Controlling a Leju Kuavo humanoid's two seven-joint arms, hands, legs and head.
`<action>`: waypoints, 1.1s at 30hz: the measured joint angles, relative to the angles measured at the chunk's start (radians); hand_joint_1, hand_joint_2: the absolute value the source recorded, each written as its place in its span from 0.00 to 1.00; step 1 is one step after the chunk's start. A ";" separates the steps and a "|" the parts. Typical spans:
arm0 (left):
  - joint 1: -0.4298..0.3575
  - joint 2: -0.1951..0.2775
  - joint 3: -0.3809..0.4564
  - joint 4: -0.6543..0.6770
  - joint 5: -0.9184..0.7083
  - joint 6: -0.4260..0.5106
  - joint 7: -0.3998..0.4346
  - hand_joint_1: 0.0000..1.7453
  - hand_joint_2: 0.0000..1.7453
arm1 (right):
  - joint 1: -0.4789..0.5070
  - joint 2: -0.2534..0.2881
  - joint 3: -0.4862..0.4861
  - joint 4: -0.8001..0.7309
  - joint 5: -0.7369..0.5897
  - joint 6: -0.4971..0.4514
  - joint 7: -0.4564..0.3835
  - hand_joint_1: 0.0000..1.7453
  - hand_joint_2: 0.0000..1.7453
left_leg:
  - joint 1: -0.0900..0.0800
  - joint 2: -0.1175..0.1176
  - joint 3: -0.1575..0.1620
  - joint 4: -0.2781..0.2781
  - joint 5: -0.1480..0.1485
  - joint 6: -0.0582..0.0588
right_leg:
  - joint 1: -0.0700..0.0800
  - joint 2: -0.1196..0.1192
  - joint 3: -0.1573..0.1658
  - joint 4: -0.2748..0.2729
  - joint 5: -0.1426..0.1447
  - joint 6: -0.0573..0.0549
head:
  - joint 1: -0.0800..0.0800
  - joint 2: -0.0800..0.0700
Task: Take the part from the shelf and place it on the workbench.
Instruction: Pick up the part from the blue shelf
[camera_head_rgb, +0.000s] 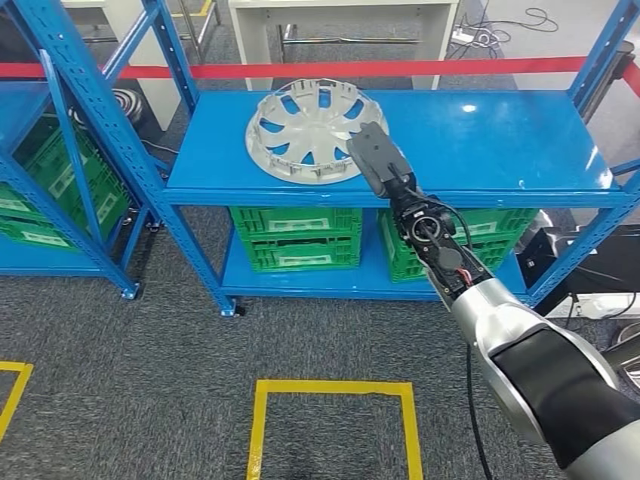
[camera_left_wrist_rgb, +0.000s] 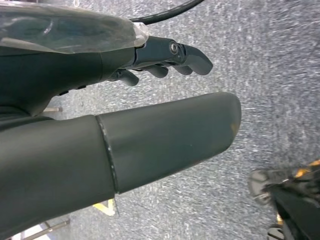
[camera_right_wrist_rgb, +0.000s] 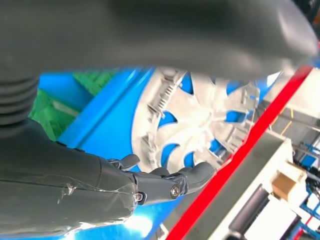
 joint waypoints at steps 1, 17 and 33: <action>0.000 0.001 0.000 0.000 0.000 0.000 0.000 0.00 0.00 | -0.001 0.000 0.000 0.000 0.005 -0.003 0.002 0.00 1.00 | -0.004 0.000 0.033 -0.080 0.038 0.008 | 0.001 0.000 0.007 -0.001 -0.006 0.003 | 0.000 0.000; 0.002 0.001 0.001 0.000 0.000 0.000 0.000 0.00 0.00 | 0.001 0.000 0.003 0.003 0.020 -0.004 0.017 0.00 1.00 | -0.004 -0.007 0.164 -0.203 0.011 0.024 | -0.007 -0.010 -0.063 0.062 0.024 0.049 | 0.035 0.000; -0.001 0.004 0.002 0.000 0.000 0.000 0.000 0.00 0.00 | -0.005 0.002 0.010 0.002 0.020 0.021 0.019 0.00 1.00 | -0.012 -0.002 0.044 -0.139 0.076 0.021 | 0.004 0.003 0.010 0.001 -0.010 0.006 | -0.001 0.000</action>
